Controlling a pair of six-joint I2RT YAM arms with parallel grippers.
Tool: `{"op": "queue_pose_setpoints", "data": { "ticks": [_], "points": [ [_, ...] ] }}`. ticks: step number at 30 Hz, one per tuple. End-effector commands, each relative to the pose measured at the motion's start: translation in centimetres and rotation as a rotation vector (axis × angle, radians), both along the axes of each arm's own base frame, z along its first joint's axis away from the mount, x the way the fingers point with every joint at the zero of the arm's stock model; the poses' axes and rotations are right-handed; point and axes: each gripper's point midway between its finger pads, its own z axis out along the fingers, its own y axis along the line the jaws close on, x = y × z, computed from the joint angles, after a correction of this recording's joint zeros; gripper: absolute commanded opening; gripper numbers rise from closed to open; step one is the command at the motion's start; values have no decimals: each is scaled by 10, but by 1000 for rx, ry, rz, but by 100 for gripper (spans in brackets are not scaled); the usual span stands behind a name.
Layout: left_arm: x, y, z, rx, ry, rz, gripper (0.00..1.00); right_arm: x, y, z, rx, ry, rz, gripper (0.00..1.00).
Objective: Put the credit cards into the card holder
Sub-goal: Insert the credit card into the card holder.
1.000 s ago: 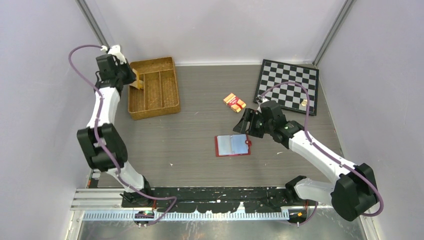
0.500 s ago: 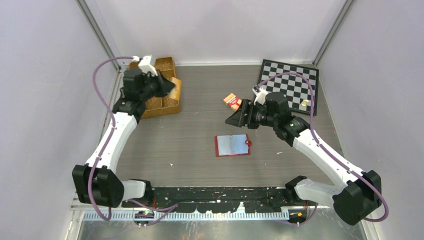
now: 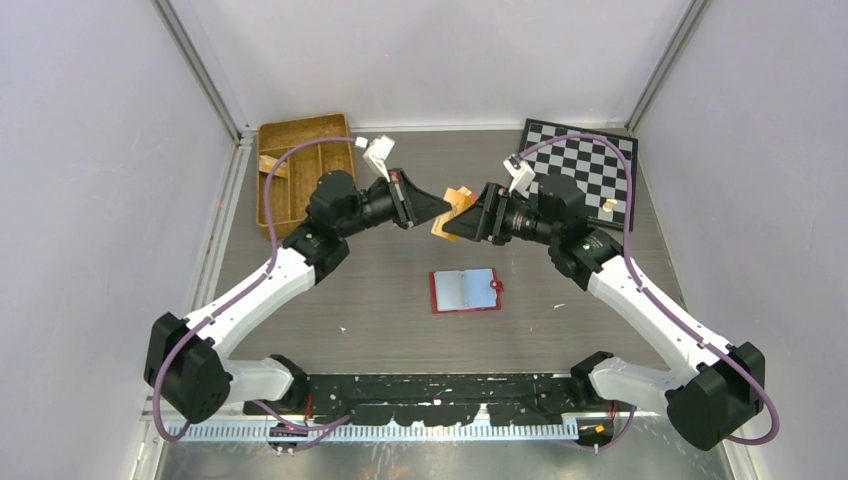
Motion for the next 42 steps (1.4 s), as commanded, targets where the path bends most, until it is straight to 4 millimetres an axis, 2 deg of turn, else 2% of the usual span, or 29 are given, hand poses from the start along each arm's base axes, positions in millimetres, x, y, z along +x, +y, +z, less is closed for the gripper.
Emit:
{"op": "queue_pose_setpoints", "data": {
  "ticks": [1,3,7,15,19,20,21,23,24,25,27,30,33,35,38,42],
  "points": [
    [-13,-12,36,-138,-65,-48,0,-3,4,33,83,-87,13,76],
    [-14,-16,33,-136,-57,-61,0,-4,4,39,115,-100,8,73],
    [-14,-19,27,-136,-51,-56,0,-5,2,51,168,-129,-13,60],
    [-12,-12,24,-137,-63,-12,0,-4,-6,48,175,-138,-67,39],
    [-14,-17,19,-122,-58,-43,0,-3,-6,50,199,-135,-76,14],
    [-15,-18,16,-111,-51,-51,2,-2,-6,48,197,-130,-81,7],
    [-14,-18,10,-92,-41,-52,9,-1,-7,45,187,-124,-86,1],
    [-7,-13,-12,-15,-3,-2,43,4,-13,28,117,-94,-126,1],
    [-5,-8,-31,48,35,32,56,7,-18,15,60,-67,-155,1],
    [-1,-1,-48,107,63,70,65,9,-25,-2,-2,-34,-178,1],
    [3,11,-82,227,115,129,74,14,-39,-36,-114,47,-209,0],
    [0,22,-132,378,215,139,75,15,-53,-88,-224,197,-179,0],
    [-7,22,-167,428,293,116,72,9,-55,-126,-281,288,-94,1],
    [-11,23,-185,458,335,112,70,2,-52,-144,-306,330,-27,1],
    [-15,23,-210,502,383,103,60,-4,-48,-165,-328,377,43,0],
    [-22,18,-236,549,436,71,58,-6,-45,-184,-337,419,87,1]
  ]
}}
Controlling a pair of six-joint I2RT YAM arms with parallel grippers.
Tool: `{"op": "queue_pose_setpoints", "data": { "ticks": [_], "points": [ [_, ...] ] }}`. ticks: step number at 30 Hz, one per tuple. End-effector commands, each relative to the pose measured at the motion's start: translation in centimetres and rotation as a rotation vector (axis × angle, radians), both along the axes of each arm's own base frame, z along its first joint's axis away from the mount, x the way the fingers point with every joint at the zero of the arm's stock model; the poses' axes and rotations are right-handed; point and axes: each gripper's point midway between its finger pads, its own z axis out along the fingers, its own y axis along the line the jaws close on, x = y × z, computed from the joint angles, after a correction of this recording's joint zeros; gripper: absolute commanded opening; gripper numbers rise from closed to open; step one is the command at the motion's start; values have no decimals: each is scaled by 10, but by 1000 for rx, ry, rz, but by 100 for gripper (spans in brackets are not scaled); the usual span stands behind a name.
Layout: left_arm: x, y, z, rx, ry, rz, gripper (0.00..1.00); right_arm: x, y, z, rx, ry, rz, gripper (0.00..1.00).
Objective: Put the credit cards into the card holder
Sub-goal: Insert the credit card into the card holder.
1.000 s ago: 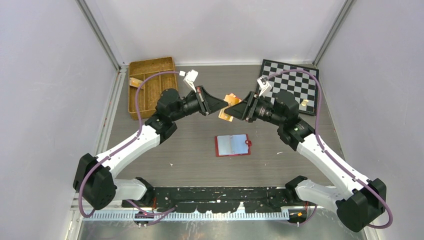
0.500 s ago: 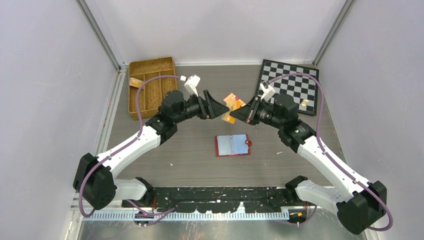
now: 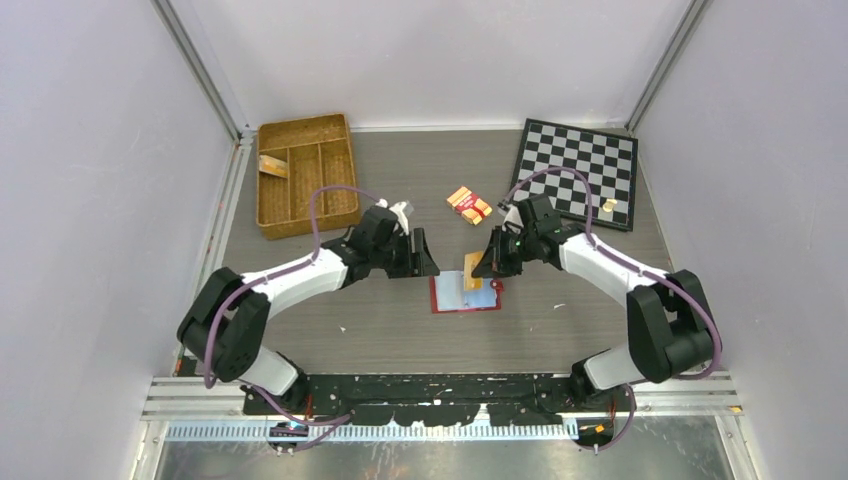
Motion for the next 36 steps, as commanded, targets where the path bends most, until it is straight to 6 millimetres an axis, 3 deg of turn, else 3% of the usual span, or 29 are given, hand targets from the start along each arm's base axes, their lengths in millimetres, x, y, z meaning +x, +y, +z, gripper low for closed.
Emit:
{"op": "queue_pose_setpoints", "data": {
  "ticks": [1,7,14,36],
  "points": [
    [-4,-6,-16,34,22,-35,58,-9,7,-7,32,5,110,1],
    [-6,-14,-39,66,67,-54,56,-14,6,-29,9,56,129,1],
    [-8,-14,-51,97,84,-60,53,-16,7,-39,0,70,146,1],
    [-11,-11,-71,152,99,-75,42,-20,12,-61,0,112,167,0]
  ]
}}
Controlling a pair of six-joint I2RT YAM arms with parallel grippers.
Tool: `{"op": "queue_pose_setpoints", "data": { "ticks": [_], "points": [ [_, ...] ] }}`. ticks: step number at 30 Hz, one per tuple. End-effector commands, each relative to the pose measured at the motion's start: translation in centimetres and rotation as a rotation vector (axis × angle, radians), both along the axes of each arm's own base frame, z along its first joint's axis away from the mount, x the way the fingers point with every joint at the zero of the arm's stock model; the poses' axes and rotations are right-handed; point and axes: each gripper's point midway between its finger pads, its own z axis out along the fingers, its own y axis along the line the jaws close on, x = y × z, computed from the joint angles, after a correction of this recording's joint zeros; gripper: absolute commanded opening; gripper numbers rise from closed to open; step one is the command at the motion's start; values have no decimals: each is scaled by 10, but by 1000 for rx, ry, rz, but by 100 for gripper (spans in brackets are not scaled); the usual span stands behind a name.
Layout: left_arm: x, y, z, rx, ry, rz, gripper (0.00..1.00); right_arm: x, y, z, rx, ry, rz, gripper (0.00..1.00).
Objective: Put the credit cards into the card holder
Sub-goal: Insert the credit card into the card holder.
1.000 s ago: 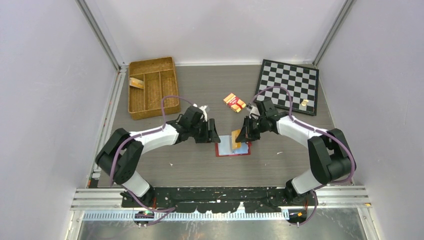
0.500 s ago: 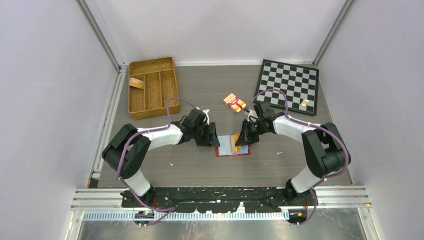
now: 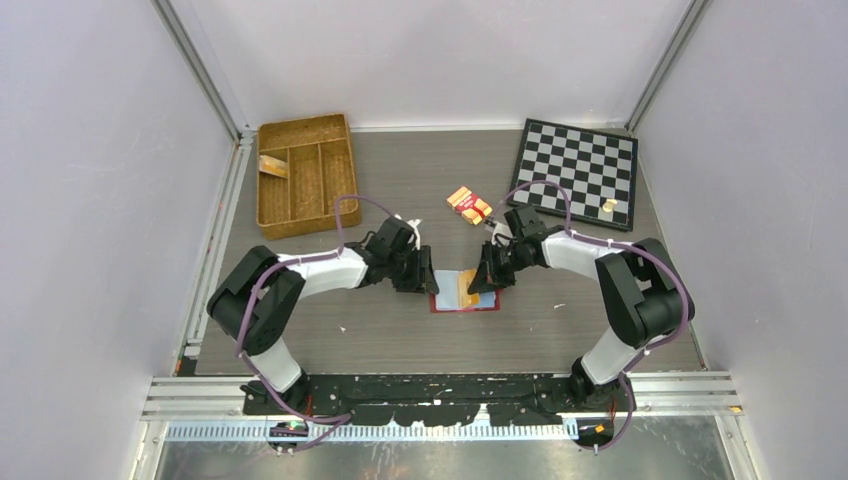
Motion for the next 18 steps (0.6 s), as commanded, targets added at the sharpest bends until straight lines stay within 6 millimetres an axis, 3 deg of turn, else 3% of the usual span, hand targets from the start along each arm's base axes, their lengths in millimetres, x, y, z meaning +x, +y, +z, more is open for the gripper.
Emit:
{"op": "queue_pose_setpoints", "data": {
  "ticks": [1,18],
  "points": [
    [7,-4,-3,21,-30,-16,41,1,4,-4,20,-16,20,1],
    [2,5,-23,107,19,-11,19,1,12,-6,79,3,-6,1]
  ]
}}
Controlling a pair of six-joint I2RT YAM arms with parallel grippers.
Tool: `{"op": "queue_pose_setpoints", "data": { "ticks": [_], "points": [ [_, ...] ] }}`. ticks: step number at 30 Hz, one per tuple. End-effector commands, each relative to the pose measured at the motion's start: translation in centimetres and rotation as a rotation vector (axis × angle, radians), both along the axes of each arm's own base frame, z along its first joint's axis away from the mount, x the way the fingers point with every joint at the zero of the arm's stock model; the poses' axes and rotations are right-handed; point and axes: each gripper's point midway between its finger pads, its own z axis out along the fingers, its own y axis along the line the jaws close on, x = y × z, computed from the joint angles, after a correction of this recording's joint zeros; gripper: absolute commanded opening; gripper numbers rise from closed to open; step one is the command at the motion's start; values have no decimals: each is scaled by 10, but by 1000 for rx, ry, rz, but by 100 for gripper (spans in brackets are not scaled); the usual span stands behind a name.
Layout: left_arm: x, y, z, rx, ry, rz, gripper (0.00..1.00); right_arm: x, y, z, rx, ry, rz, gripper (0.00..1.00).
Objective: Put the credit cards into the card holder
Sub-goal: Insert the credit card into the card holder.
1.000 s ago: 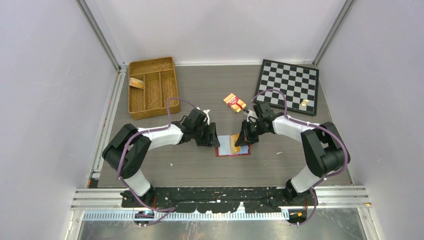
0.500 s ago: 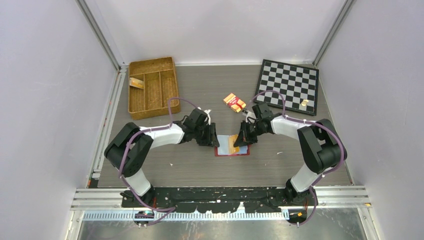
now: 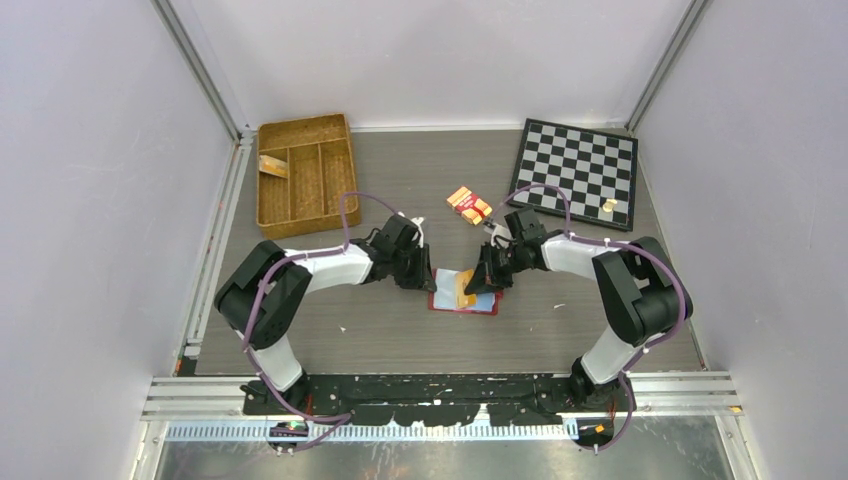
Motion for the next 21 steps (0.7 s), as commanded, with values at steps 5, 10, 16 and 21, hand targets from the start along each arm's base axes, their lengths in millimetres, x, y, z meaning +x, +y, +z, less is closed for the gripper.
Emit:
{"op": "queue_pose_setpoints", "data": {
  "ticks": [5,10,16,21],
  "points": [
    [-7,10,-18,88,37,-4,16,3,5,-8,15,4,-40,1],
    [-7,11,-18,93,35,-4,14,3,1,-14,-5,-2,-63,1],
    [-8,11,-20,97,42,-7,13,6,-3,-15,-34,-29,-75,0],
    [-9,11,-19,93,44,-10,12,7,-3,-19,-32,-27,-82,1]
  ]
}}
